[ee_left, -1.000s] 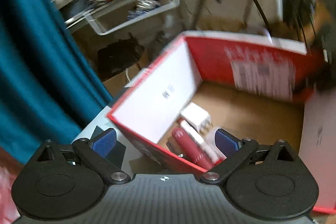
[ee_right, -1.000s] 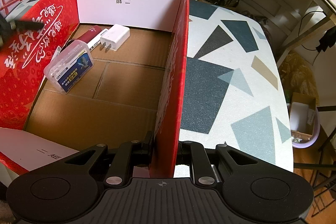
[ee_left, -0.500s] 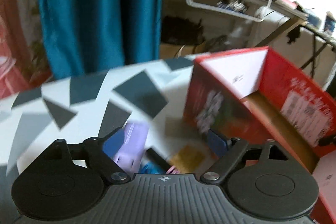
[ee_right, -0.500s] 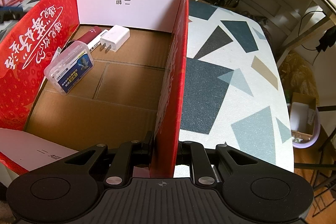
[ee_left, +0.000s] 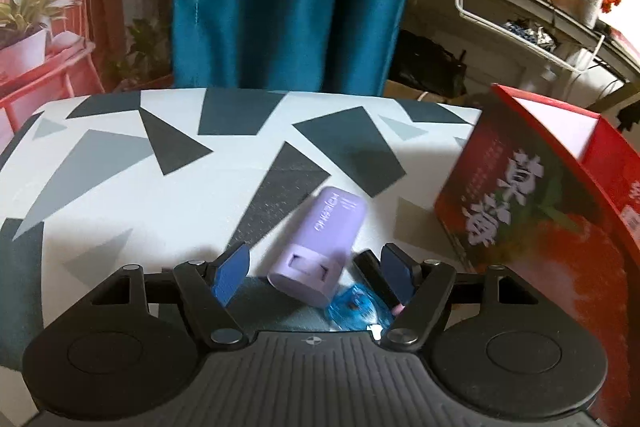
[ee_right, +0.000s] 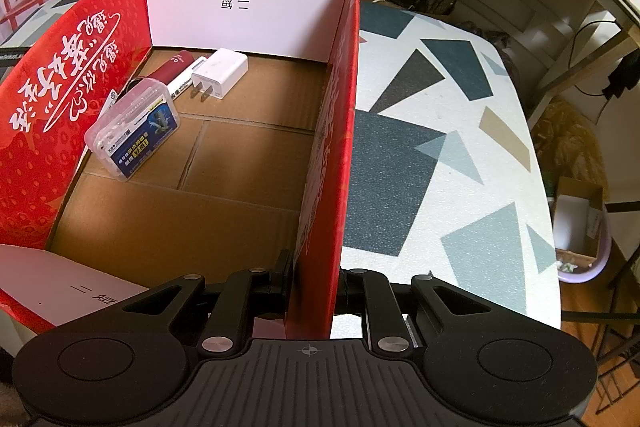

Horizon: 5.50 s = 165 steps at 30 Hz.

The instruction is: Organize rigid objects

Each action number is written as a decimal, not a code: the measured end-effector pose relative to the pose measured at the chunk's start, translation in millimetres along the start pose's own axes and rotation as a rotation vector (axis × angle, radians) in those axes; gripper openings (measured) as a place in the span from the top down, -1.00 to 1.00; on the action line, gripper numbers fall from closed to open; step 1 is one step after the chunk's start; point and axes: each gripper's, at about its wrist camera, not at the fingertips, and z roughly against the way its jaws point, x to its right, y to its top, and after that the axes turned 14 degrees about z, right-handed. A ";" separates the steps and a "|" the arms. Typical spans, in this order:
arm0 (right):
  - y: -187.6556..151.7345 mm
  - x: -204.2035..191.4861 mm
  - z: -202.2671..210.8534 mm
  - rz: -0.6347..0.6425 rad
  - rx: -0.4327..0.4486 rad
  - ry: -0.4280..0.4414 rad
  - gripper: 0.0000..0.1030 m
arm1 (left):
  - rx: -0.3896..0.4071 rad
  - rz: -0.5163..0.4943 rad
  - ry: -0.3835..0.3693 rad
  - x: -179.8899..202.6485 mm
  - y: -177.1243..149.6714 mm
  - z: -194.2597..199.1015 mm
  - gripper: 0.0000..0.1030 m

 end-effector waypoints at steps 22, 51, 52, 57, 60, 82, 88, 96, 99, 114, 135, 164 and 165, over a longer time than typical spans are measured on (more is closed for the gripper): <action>-0.2 0.5 0.3 -0.001 0.004 -0.001 0.69 | -0.037 -0.003 0.202 -22.0 -23.6 7.7 0.13; -1.2 -0.3 1.4 -0.003 0.009 0.001 0.68 | 0.006 -0.111 -0.043 48.4 -90.5 59.8 -0.87; -1.3 -0.5 1.6 -0.003 0.009 0.001 0.68 | 0.022 -0.137 -0.039 48.0 -89.8 61.7 -0.90; -0.9 -0.6 1.4 -0.003 0.009 0.001 0.68 | 0.029 -0.262 -0.032 40.2 -79.5 51.7 -0.98; -1.2 -0.6 1.5 -0.003 0.009 0.000 0.68 | -0.004 -0.320 -0.019 32.6 -71.6 37.8 -0.98; -1.2 -0.9 1.2 -0.003 0.007 0.000 0.68 | -0.047 -0.309 -0.016 25.1 -65.4 16.2 -0.73; -0.9 -1.2 1.0 0.000 0.003 -0.002 0.69 | -0.004 -0.279 -0.024 23.9 -55.0 36.3 -0.73; -1.6 -1.6 0.7 0.003 0.000 -0.005 0.69 | 0.072 -0.331 -0.097 50.9 -31.3 67.6 -0.73; -1.4 -1.7 0.8 0.003 -0.001 -0.005 0.69 | 0.099 -0.372 -0.141 70.8 -19.3 75.3 -0.73; -1.2 -1.8 0.7 0.000 -0.001 -0.005 0.69 | 0.155 -0.624 -0.235 159.3 -3.9 61.8 -0.73; -0.6 -1.4 1.0 0.000 -0.001 -0.004 0.69 | 0.099 -0.743 -0.178 170.8 -11.7 27.7 -0.74; -0.6 -1.8 1.4 -0.001 -0.002 -0.004 0.68 | 0.058 -0.746 -0.147 159.7 -12.5 32.6 -0.78; -0.7 -1.9 1.6 -0.001 -0.002 -0.004 0.68 | 0.062 -0.730 -0.148 156.5 -10.0 34.7 -0.78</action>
